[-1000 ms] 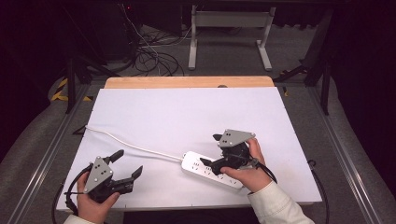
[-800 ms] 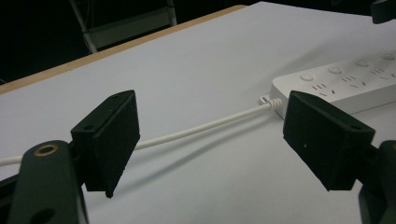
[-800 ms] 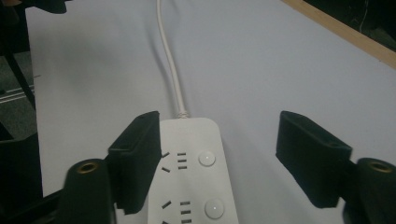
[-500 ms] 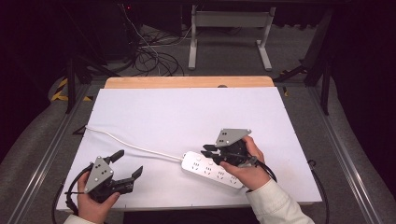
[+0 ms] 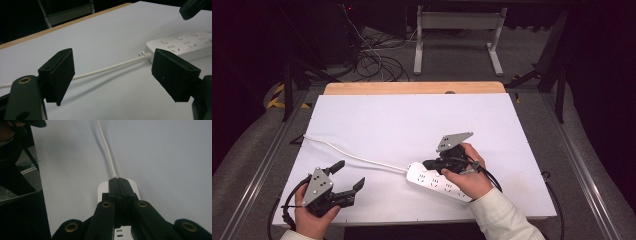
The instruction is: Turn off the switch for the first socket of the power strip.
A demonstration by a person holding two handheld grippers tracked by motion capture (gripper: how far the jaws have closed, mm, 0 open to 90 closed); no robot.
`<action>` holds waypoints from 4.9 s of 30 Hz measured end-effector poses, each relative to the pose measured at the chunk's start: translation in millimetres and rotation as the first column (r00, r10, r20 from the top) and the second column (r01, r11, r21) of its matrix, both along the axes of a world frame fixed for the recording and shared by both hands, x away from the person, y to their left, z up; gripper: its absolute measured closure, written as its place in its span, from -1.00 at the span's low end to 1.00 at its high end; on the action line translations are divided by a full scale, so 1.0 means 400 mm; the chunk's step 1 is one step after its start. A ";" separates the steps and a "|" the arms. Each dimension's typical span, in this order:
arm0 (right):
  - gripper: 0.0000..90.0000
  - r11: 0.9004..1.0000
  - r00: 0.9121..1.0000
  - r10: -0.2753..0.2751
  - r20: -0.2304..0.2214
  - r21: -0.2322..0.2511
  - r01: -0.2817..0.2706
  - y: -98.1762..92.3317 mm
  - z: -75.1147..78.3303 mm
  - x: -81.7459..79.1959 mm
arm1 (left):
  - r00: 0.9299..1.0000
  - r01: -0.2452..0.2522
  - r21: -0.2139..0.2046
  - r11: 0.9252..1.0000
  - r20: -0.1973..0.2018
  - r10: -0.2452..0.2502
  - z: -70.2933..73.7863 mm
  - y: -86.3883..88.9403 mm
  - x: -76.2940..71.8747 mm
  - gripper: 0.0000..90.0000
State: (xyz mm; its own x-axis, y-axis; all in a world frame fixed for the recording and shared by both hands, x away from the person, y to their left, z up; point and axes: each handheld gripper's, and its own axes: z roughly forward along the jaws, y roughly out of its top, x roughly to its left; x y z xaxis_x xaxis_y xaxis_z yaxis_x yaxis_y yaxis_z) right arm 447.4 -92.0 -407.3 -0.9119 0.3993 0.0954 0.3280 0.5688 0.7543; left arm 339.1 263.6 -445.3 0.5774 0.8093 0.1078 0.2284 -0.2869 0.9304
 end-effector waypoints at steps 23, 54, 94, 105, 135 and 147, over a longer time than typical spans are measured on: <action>1.00 0.985 0.999 -0.047 0.001 -0.166 0.046 0.053 -0.071 0.037 | 1.000 -0.002 0.002 1.000 -0.001 0.002 -0.001 -0.001 0.001 -0.58; 1.00 0.980 0.999 -0.053 0.003 -0.194 0.053 0.065 -0.102 0.046 | 1.000 0.000 0.011 1.000 0.001 0.000 -0.001 -0.001 -0.001 -0.58; 1.00 0.981 0.998 -0.061 -0.015 -0.186 0.057 0.062 -0.109 0.048 | 1.000 0.002 0.010 1.000 0.002 -0.002 -0.001 -0.002 -0.001 -0.58; 1.00 0.986 0.996 -0.064 0.057 -0.151 0.072 0.063 -0.064 0.027 | 1.000 0.002 0.007 1.000 -0.001 -0.002 -0.002 0.000 0.001 -0.57; 0.68 0.998 0.995 -0.034 0.094 -0.049 0.039 0.047 -0.009 0.005 | 1.000 0.003 0.012 1.000 -0.004 -0.003 -0.002 -0.001 0.001 -0.57; -0.29 0.999 0.985 -0.035 0.169 0.001 0.036 0.040 0.013 -0.001 | 1.000 0.002 0.012 1.000 -0.005 -0.002 -0.002 -0.001 0.001 -0.58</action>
State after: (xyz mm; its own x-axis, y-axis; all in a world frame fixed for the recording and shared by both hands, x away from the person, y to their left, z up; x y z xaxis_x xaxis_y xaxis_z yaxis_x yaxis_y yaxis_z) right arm 447.1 -75.9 -402.0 -0.9001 0.4316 -0.0595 0.2161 0.5608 0.7993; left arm 339.4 263.2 -446.2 0.5800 0.8066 0.1143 0.2326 -0.2985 0.9256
